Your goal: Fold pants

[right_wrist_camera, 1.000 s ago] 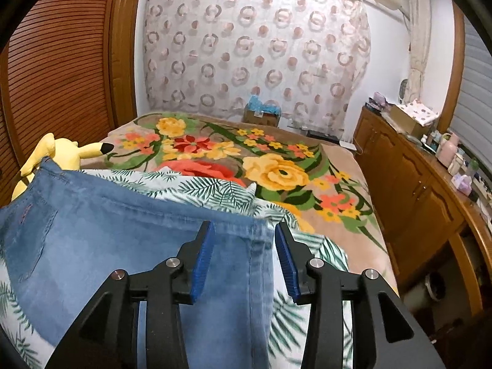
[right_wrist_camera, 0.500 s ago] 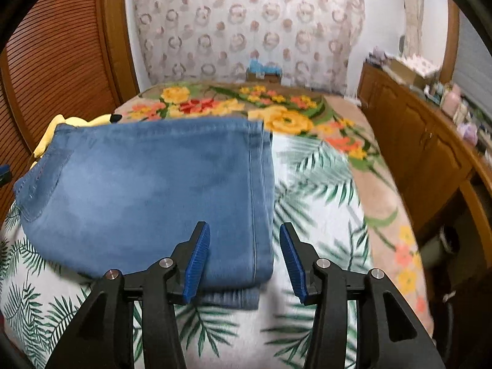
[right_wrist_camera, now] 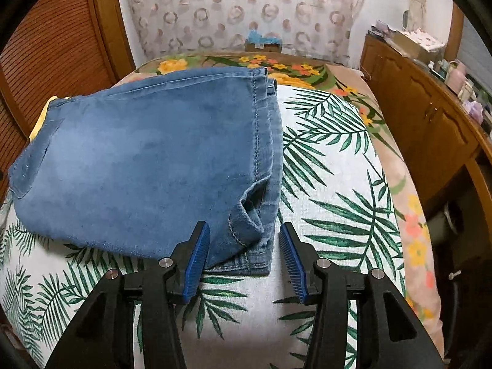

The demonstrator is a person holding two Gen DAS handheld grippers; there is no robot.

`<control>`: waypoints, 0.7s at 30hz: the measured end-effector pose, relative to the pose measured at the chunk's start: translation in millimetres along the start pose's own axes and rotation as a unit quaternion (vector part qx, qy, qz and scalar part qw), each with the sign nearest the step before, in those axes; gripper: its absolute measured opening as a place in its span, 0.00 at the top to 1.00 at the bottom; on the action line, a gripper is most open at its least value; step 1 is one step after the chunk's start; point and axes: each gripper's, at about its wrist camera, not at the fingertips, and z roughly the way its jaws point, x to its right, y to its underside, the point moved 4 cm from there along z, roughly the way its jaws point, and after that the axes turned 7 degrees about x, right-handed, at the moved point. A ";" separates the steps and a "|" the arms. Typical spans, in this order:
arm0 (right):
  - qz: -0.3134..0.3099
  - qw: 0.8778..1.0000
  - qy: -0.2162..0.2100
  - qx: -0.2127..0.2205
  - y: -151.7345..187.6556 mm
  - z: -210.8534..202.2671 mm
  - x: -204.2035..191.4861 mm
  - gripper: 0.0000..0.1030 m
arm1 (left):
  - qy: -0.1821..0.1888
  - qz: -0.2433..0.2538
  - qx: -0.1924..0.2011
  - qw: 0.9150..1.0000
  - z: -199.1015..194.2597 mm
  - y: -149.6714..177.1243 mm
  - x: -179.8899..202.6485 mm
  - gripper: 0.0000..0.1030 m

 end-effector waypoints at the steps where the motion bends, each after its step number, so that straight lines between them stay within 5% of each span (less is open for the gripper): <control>1: -0.003 1.000 0.000 0.001 0.7 -0.5 -1.0 0.52 | -0.004 -0.003 -0.001 1.000 -0.4 1.0 -4.9 0.23; 8: -0.023 1.000 -0.016 0.011 11.0 -4.1 -6.3 0.68 | -0.008 -0.022 -0.023 0.999 10.2 6.9 -23.7 0.39; 14: -0.029 0.999 -0.019 0.016 14.4 -5.0 -7.7 0.74 | -0.039 -0.046 -0.070 0.996 39.3 13.0 -38.2 0.39; 21: -0.030 0.999 -0.023 0.021 18.5 -3.7 -6.4 0.75 | -0.024 -0.066 -0.082 0.994 52.4 14.1 -46.6 0.37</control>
